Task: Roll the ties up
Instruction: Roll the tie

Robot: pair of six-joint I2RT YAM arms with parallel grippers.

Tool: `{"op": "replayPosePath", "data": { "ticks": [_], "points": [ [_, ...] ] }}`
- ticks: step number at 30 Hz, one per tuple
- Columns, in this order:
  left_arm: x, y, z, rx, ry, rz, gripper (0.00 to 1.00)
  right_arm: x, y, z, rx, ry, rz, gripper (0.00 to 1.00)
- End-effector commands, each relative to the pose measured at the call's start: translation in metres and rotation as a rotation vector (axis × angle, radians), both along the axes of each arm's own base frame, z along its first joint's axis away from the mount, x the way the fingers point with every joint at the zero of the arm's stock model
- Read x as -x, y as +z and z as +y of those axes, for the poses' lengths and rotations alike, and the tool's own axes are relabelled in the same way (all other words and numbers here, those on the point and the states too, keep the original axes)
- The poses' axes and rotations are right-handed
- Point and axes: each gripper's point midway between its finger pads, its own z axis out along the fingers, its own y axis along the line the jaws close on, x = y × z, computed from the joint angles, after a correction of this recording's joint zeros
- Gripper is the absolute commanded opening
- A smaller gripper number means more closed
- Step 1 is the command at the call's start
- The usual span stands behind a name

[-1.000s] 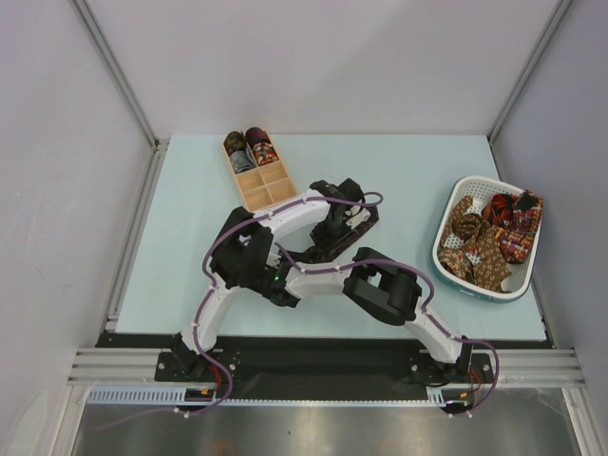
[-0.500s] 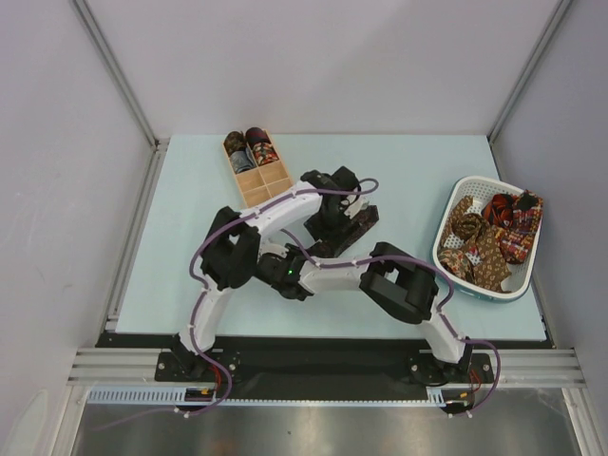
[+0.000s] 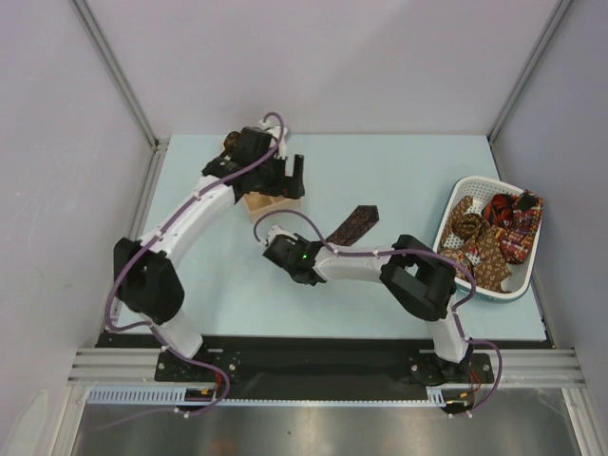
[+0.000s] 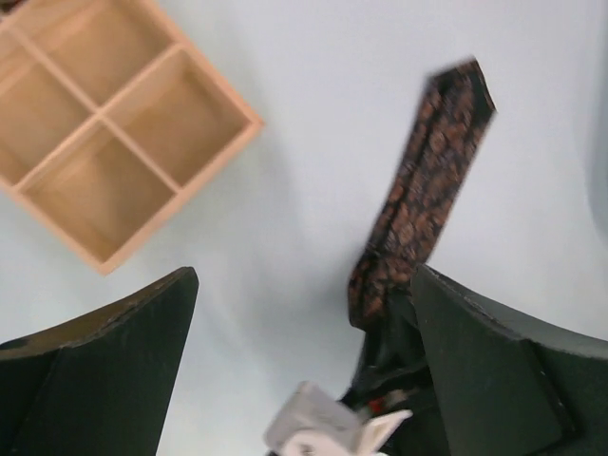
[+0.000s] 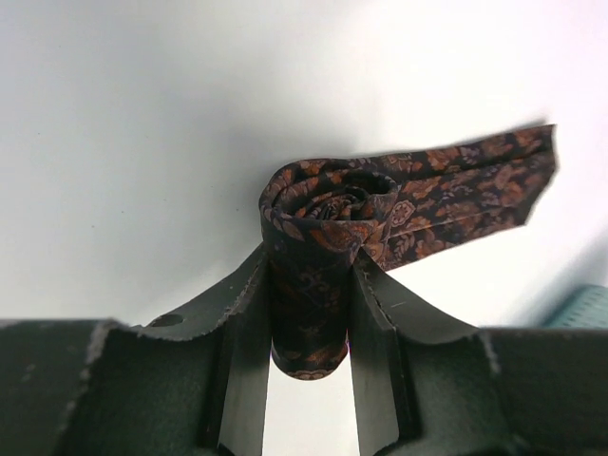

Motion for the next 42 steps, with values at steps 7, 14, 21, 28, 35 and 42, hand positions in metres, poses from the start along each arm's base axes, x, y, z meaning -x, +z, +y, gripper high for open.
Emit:
{"op": "replayPosePath", "data": {
  "ticks": [7,14,21,28,35,42],
  "points": [
    [-0.008,0.028,0.056,0.247,0.275,-0.174,1.0,0.005,0.015,0.011,-0.43,-0.012,0.234,0.28],
    [0.0,0.018,0.087,0.317,0.419,-0.209,1.0,0.003,0.029,0.0,-0.718,-0.034,0.392,0.28],
    [0.007,0.011,0.084,0.412,0.389,-0.253,1.0,0.0,0.034,-0.016,-0.954,-0.057,0.635,0.26],
    [0.012,-0.005,0.066,0.391,0.269,-0.23,1.0,-0.005,0.029,-0.025,-1.165,-0.073,0.892,0.24],
    [0.016,-0.008,0.072,0.459,0.291,-0.31,1.0,-0.01,0.012,-0.027,-1.287,-0.072,1.065,0.24],
    [0.025,-0.006,0.055,0.67,0.113,-0.298,1.0,-0.029,-0.009,-0.038,-1.261,-0.139,1.073,0.25]
  ]
}}
